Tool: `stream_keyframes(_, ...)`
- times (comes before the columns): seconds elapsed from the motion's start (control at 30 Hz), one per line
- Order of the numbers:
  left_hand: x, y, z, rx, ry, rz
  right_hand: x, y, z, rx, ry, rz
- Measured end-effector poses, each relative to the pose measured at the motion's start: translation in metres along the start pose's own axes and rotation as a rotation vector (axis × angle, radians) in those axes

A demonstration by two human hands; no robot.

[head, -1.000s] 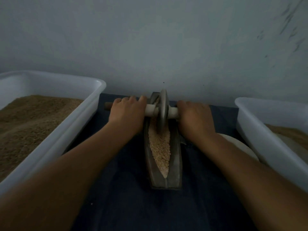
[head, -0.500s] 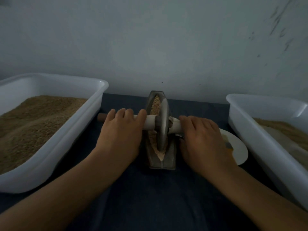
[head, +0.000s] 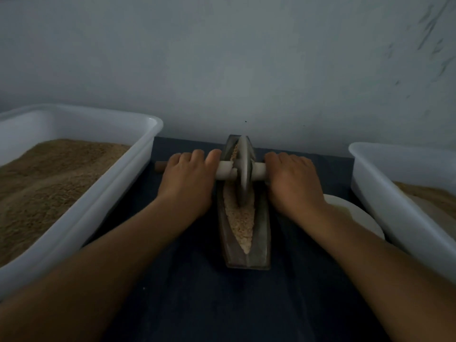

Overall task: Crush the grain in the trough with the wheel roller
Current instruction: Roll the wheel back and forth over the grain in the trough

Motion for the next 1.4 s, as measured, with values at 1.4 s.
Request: stream_keyframes(1.4, -0.004, 0.005, -0.003, 0.031, 0.006, 0.030, 0.002, -0.013, -0.004, 0.017, 0.009, 0.016)
Point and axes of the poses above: each hand's wrist, its own y-axis towards the middle knuckle, its own x-axis out of the palm, z = x × y, the point moved 3 cm from there along y, towards the middle knuckle, and after that the axes turned 1 degree about y, right-handed, at the moved point
